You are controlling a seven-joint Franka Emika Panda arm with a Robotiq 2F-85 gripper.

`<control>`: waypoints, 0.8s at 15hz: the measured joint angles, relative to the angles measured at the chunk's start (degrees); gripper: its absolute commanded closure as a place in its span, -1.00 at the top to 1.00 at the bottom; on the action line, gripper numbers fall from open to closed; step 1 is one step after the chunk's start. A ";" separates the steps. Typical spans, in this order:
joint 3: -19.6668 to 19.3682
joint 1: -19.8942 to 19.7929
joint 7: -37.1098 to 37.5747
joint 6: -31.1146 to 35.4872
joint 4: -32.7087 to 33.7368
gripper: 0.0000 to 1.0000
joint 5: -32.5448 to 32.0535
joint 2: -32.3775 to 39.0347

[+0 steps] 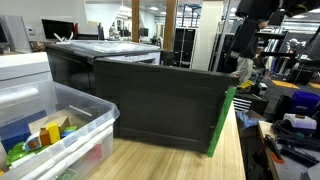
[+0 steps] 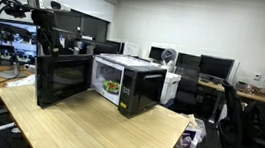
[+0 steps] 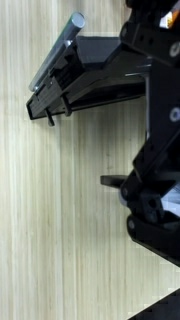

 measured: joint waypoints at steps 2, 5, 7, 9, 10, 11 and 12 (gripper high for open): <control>0.00 0.09 0.00 -0.13 0.05 1.00 0.01 -0.45; 0.00 0.09 0.00 -0.08 0.08 1.00 0.05 -0.68; -0.01 -0.15 0.00 0.58 0.05 1.00 0.05 -0.35; -0.01 -0.28 0.01 1.80 0.05 1.00 0.05 0.52; -0.01 -0.37 0.01 2.28 0.05 1.00 0.05 1.07; 0.00 -0.54 0.01 2.76 0.05 1.00 0.05 1.62; 0.01 -0.78 0.01 3.31 0.05 1.00 0.05 2.33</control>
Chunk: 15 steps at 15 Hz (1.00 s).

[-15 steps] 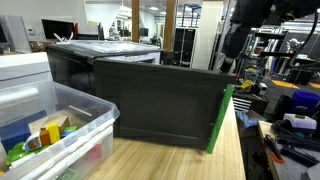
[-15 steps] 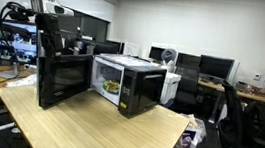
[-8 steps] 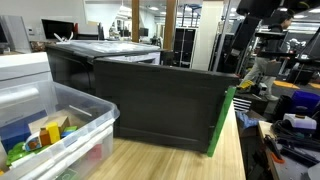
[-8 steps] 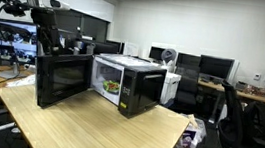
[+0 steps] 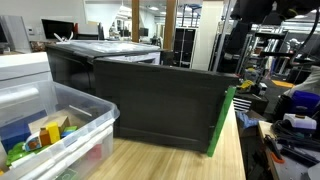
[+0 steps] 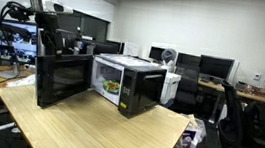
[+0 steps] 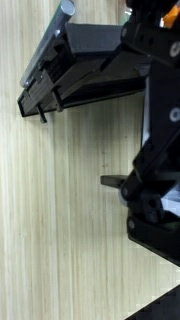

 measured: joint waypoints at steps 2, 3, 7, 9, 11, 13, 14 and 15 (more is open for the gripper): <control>0.00 -0.18 0.00 0.99 0.00 1.00 0.00 1.26; 0.02 -0.22 0.00 1.22 0.00 1.00 -0.02 1.84; 0.53 0.01 0.00 1.33 0.00 1.00 -0.02 2.96; 0.85 0.15 0.00 1.33 0.01 1.00 -0.02 2.96; 1.19 0.31 0.00 1.30 0.01 1.00 -0.02 2.96; 1.38 0.91 0.00 1.21 0.01 1.00 0.00 2.94; 1.52 1.21 0.00 1.15 0.01 1.00 0.01 2.92; 1.63 1.59 0.00 1.07 0.01 1.00 0.02 2.90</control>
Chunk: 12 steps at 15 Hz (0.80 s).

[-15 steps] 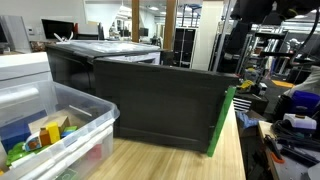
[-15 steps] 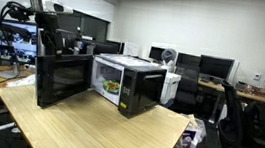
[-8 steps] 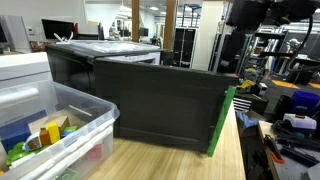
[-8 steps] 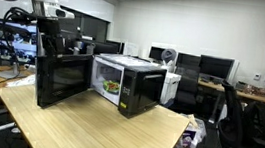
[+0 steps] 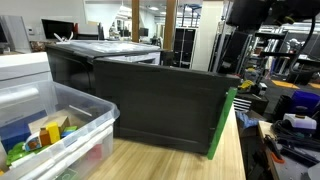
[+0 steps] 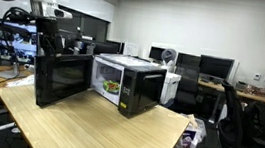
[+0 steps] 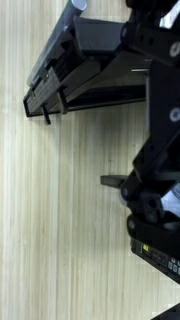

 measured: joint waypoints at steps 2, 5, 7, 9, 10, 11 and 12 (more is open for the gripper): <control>0.43 0.87 0.00 -0.26 0.00 1.00 0.09 -0.06; 1.46 3.16 0.00 -1.14 0.01 1.00 1.17 -0.44; 1.96 3.85 0.00 -1.46 0.01 1.00 1.66 -0.61; 2.61 4.74 0.00 -1.82 0.01 1.00 2.25 -0.70; 3.05 5.25 0.00 -2.04 0.01 1.00 2.51 -0.73; 3.47 5.68 0.01 -2.19 0.01 1.00 2.77 -0.75; 3.99 6.25 0.06 -2.27 0.01 1.00 3.07 -0.76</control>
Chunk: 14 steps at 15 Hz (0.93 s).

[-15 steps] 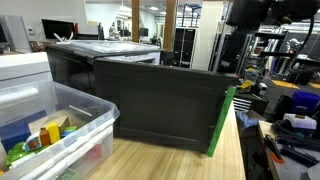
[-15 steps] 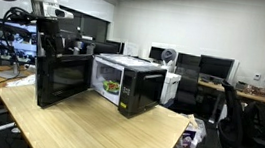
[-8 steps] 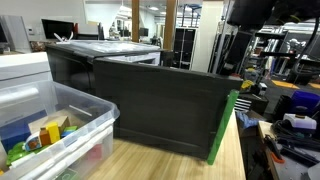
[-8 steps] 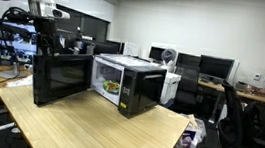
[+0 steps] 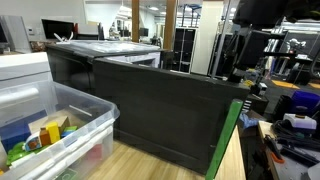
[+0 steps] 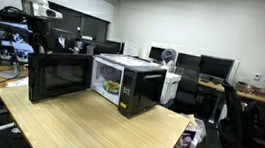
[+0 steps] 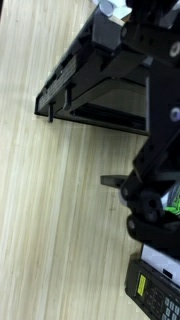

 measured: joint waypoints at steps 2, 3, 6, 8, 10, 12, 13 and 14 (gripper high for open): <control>0.93 0.92 0.04 -0.02 0.00 1.00 0.52 -0.01; 1.34 1.34 0.09 -0.10 0.00 1.00 0.80 -0.06; 2.53 2.13 0.45 -0.20 0.00 1.00 1.56 -0.18; 3.26 2.62 1.10 -0.20 0.01 1.00 2.07 -0.23; 4.12 3.09 1.80 -0.19 0.01 1.00 2.49 -0.26; 4.79 3.51 2.35 -0.18 0.01 1.00 2.51 -0.28; 4.70 3.49 2.35 -0.29 0.01 1.00 2.51 -0.42; 4.17 3.36 2.31 -0.53 0.01 1.00 2.51 -0.63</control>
